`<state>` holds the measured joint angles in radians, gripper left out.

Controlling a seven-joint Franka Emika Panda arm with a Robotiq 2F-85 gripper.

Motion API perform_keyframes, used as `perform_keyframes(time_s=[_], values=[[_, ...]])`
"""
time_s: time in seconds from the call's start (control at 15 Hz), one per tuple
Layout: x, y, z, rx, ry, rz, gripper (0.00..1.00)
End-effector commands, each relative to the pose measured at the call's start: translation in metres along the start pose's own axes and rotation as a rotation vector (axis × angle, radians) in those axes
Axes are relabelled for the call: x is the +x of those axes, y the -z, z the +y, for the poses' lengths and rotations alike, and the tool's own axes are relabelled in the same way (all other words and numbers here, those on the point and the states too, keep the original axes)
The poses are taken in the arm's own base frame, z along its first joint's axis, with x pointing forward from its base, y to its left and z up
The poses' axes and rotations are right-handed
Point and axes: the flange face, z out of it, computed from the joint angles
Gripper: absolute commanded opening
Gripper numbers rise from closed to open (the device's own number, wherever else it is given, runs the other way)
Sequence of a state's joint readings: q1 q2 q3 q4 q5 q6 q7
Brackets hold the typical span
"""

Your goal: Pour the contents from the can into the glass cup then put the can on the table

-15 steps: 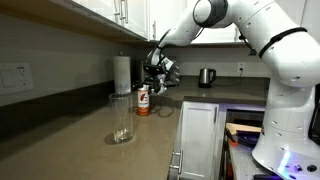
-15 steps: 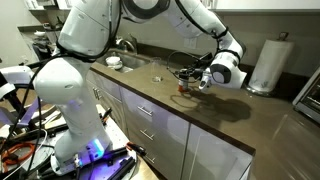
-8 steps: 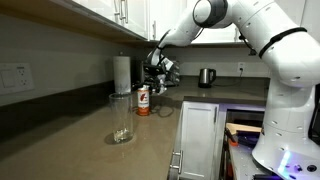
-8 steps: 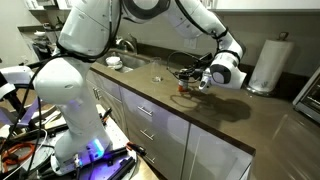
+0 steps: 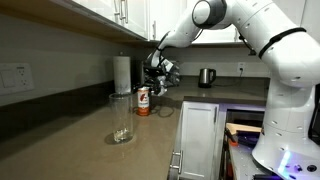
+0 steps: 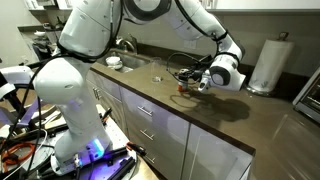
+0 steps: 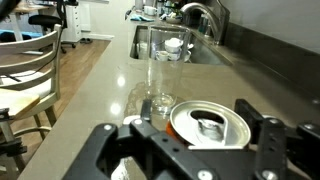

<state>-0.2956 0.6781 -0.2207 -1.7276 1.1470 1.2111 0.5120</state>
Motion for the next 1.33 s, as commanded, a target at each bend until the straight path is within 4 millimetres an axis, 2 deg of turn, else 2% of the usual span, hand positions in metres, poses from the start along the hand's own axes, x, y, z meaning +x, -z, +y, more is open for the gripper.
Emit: perform_keyframes(time_s=[0.0,0.27,0.53,0.93,1.27], values=[[-0.003,0.000,-0.001,-0.013,0.017,-0.019,0.53],[-0.005,0.000,0.001,-0.009,0.019,-0.020,0.29],[-0.007,-0.002,0.006,-0.004,0.025,-0.006,0.25],[-0.012,-0.006,0.017,0.021,0.045,0.019,0.25],[-0.019,-0.018,0.022,0.026,0.028,0.022,0.25]])
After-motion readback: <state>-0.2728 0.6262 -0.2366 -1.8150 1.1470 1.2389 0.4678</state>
